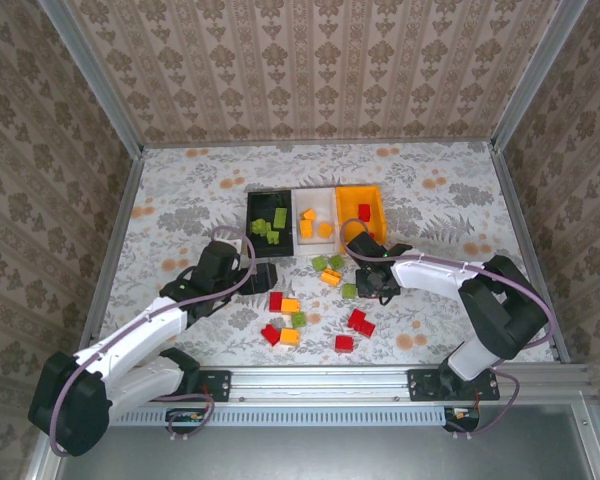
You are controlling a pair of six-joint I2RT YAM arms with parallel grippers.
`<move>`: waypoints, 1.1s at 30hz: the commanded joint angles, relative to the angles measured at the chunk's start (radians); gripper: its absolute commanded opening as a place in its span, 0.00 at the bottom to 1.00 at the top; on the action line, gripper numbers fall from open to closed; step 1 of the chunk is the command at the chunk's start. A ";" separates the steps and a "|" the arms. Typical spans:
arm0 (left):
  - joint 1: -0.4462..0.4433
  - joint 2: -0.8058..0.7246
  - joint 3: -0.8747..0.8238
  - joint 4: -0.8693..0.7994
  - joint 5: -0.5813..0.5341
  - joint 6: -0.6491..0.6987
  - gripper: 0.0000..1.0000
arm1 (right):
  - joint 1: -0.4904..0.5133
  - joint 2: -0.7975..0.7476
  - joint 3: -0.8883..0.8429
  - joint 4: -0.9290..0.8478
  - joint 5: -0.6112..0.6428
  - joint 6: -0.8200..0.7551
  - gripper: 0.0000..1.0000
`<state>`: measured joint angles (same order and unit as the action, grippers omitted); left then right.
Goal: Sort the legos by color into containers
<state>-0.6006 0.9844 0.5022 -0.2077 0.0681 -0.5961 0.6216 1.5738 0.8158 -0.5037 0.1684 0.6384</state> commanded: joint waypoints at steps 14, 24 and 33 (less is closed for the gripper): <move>-0.053 0.057 0.091 -0.031 0.032 0.076 1.00 | -0.131 0.024 0.355 -0.017 0.037 -0.078 0.30; -0.131 0.133 0.184 -0.066 0.049 0.129 1.00 | -0.202 0.320 0.649 -0.056 0.056 -0.063 0.39; -0.208 0.173 0.228 -0.077 0.036 0.154 1.00 | -0.212 0.218 0.593 -0.042 0.015 -0.055 0.66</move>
<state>-0.7799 1.1370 0.6823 -0.2607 0.1009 -0.4805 0.4091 1.8801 1.4452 -0.5262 0.1963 0.5789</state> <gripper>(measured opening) 0.997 0.661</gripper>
